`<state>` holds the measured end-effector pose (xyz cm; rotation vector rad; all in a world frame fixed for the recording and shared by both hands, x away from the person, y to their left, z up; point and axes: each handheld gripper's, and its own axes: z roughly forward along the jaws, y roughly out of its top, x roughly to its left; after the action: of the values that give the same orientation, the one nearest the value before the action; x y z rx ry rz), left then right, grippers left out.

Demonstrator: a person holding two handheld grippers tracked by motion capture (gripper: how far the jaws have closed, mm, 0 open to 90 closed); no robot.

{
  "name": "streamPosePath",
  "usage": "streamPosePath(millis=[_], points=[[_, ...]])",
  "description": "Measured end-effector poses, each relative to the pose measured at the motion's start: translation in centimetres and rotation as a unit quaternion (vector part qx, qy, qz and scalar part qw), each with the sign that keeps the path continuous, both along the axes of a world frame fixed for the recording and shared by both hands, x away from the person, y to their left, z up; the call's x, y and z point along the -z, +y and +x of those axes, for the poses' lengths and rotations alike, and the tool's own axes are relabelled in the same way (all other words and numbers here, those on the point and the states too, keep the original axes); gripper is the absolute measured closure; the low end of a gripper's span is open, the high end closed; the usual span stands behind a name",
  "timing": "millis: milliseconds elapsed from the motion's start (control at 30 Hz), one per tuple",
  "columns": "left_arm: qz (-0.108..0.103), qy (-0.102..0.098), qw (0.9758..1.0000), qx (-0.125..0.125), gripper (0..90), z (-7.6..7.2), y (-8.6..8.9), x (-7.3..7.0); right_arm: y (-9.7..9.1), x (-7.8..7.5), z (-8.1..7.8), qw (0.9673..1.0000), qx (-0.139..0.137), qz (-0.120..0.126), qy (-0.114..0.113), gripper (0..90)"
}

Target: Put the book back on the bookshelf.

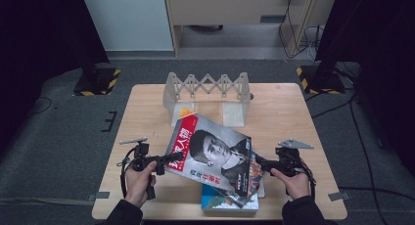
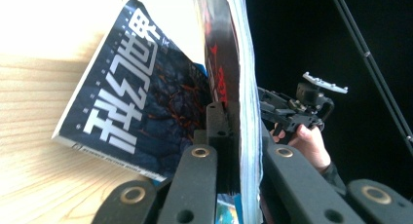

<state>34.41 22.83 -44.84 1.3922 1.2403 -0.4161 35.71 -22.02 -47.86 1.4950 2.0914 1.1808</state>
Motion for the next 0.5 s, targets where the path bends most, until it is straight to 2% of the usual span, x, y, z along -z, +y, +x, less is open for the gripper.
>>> streamPosePath(millis=[100,267,367,500], points=[[-0.001,-0.005,0.9999,-0.009,86.1,0.2,0.0,-0.7,-0.9,0.2,0.2,0.9998,0.016,-0.011,0.003,9.8],[-0.022,-0.019,0.9994,-0.021,86.0,0.8,0.2,-2.3,-2.0,0.7,0.6,0.9990,0.031,-0.029,0.010,9.4],[-0.012,-0.033,0.9989,-0.030,85.8,1.1,0.2,-3.4,-2.5,1.2,0.9,0.9981,0.035,-0.047,0.016,9.3],[-0.013,-0.044,0.9977,-0.049,85.7,1.4,0.4,-4.6,-3.2,1.6,1.2,0.9970,0.046,-0.054,0.029,8.5]])
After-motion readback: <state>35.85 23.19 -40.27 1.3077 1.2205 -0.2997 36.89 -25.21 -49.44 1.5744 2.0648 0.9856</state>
